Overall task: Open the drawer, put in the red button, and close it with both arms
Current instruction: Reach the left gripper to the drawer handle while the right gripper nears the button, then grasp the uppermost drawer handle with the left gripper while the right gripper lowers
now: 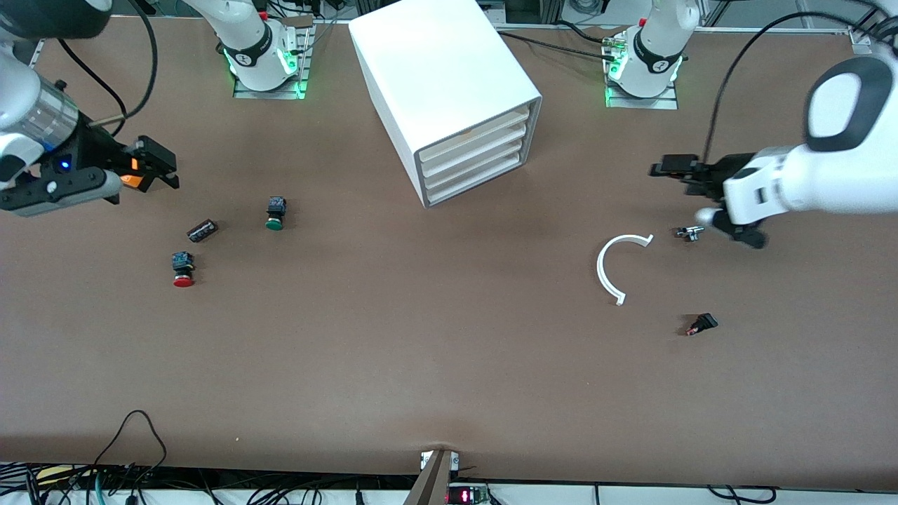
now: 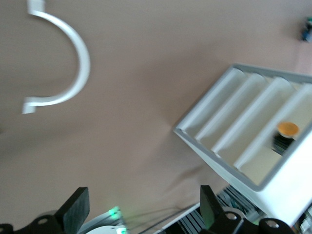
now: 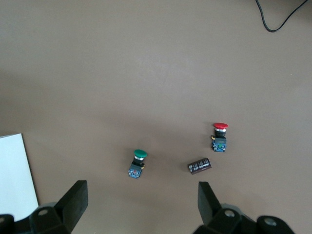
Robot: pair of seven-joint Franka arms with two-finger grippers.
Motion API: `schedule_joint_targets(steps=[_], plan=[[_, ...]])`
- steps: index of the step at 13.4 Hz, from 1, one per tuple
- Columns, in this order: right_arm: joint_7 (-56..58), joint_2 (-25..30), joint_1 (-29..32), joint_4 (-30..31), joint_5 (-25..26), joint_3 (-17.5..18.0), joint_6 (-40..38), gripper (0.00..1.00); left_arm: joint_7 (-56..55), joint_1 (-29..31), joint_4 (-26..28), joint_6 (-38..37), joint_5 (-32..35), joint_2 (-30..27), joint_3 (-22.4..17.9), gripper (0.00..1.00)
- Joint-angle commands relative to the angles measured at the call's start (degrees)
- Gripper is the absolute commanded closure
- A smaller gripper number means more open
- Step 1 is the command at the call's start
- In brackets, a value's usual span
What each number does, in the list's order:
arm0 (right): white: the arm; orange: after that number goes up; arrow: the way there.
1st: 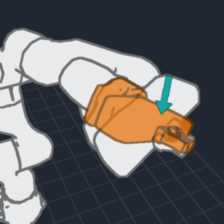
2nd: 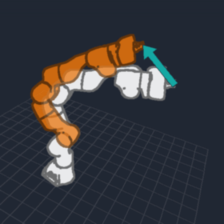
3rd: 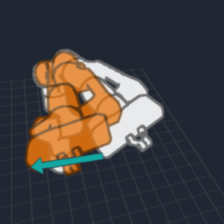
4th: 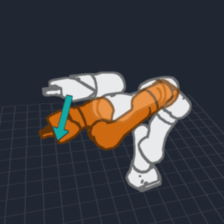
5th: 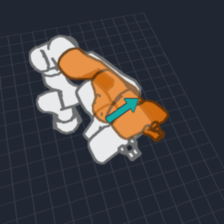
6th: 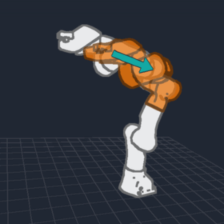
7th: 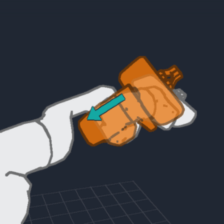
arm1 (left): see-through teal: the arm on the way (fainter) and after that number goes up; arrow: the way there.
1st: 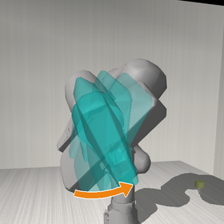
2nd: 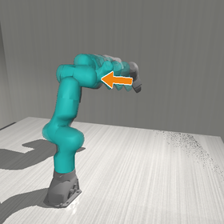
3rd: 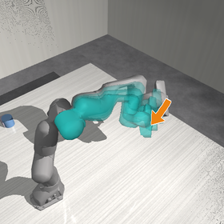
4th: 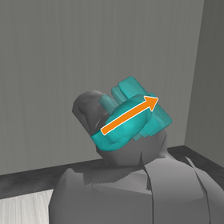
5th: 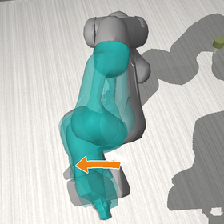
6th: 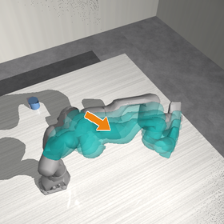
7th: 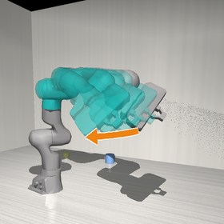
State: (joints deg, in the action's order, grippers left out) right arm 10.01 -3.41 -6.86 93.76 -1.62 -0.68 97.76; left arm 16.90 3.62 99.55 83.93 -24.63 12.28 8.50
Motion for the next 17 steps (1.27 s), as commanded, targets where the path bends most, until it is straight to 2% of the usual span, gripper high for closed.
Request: schedule_joint_targets(steps=[1,3,5,8,10,13,15,17], plan=[[0.7,-3.2,0.5,-1.3,-0.4,0.1,0.4,0.00,7.0,0.2,-0.6,-1.0,-4.9,5.8,3.8,0.00],[0.7,-5.3,0.4,-1.3,-0.1,0.1,0.2,0.00,8.3,0.1,-0.6,-0.5,-10.0,9.9,5.6,0.00],[0.9,-7.9,0.8,-1.3,0.0,0.0,0.2,0.00,9.7,0.2,-0.2,1.7,-11.9,12.8,8.8,0.00],[3.1,-10.2,1.1,-1.4,0.2,-0.4,-0.1,0.00,10.6,0.1,3.6,8.1,-16.4,15.1,13.4,0.04],[2.6,-10.5,0.8,-0.7,0.6,-0.3,-0.5,0.00,12.6,0.1,4.9,12.5,-16.9,17.1,16.8,0.05],[-0.9,-8.5,0.6,4.9,0.6,0.0,0.0,0.00,19.0,0.1,7.5,16.0,-22.1,20.8,19.2,0.07],[-1.1,-7.9,0.5,7.2,0.6,0.2,1.3,0.00,24.8,0.1,10.1,16.5,-27.6,23.0,19.2,0.10],[-0.9,-7.4,0.6,9.9,0.7,0.2,3.7,0.00,26.9,0.1,10.7,16.5,-29.1,24.4,19.5,0.12]])
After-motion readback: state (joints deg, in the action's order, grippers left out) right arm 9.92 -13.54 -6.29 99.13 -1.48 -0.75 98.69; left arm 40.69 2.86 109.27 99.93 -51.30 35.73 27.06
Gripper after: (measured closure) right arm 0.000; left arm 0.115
